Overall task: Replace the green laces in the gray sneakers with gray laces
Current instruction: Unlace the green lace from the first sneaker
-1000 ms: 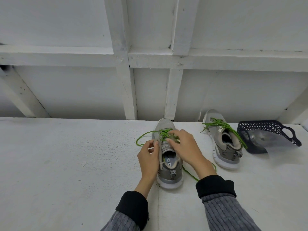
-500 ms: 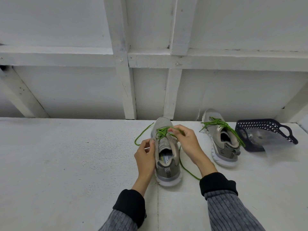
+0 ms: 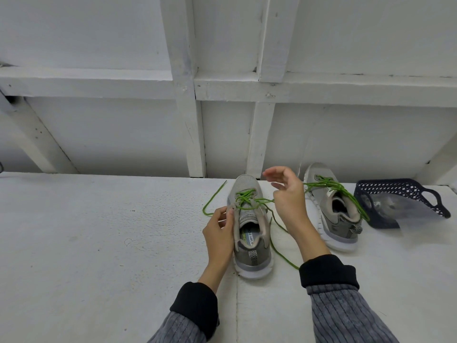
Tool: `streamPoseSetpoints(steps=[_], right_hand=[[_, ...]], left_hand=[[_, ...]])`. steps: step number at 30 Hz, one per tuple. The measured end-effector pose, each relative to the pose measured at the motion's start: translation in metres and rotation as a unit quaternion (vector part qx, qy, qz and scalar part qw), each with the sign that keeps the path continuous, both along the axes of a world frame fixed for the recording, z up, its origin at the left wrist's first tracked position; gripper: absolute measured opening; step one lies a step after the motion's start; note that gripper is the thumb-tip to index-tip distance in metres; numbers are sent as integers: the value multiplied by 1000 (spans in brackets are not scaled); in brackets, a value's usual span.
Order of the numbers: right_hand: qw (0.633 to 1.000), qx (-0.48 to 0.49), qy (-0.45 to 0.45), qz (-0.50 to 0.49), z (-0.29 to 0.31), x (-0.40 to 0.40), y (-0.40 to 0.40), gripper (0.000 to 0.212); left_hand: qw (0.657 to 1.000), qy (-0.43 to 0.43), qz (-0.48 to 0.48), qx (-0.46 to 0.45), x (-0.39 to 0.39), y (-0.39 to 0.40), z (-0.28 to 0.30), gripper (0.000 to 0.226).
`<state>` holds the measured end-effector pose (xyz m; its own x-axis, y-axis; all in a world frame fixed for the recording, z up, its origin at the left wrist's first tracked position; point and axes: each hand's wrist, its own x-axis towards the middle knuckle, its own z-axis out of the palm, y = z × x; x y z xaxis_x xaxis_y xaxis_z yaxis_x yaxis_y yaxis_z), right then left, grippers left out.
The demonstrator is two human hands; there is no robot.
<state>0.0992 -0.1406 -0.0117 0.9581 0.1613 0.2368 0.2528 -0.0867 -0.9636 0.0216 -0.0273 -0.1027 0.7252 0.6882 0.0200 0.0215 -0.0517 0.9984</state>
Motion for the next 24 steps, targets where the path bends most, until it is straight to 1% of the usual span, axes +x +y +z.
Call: streamPoseSetpoints(steps=[2,5,8,10,12,13,14,15,16,17,20,22,24], right_hand=[[999,33,2,-2,4,0,2,61],[997,71,20,9,4,0,7,51],[999,31,23,20,-4,0,11,35],[999,-35,28,19,-14,1,15,22],[988,-151,21,25,-29,7,18,10],[974,-223,10,38,-37,9,19,8],[955,-293,-3,54,-45,11,19,14],[935,-347,-15,67,-53,12,18,20],[923,-376,-29,70,-59,12,17,22],[922,-379,-42,64,-63,12,16,22],[944,-323,-48,44,-68,11,15,14],[962,-270,-17,39,-65,10,16,9],[984,-176,30,24,-58,8,18,13]], left_hand=[[1000,-3,-1,-1,1,-1,0,17],[1000,-1,-2,4,0,-2,-1,17],[1000,0,-1,3,1,-1,-2,17],[1000,0,0,4,1,-2,-1,16],[1000,1,-1,6,2,-2,0,14],[1000,0,-3,6,2,-3,0,14],[1000,-1,-5,5,2,-3,-1,13],[1000,-2,-7,7,2,-3,-2,13],[1000,-3,-9,8,3,-4,-3,13],[1000,-4,-11,10,3,-4,-3,12],[1000,-7,-16,13,5,-5,-3,10],[1000,-7,-16,17,5,-5,-5,11],[1000,-5,-16,21,6,-5,-7,12]])
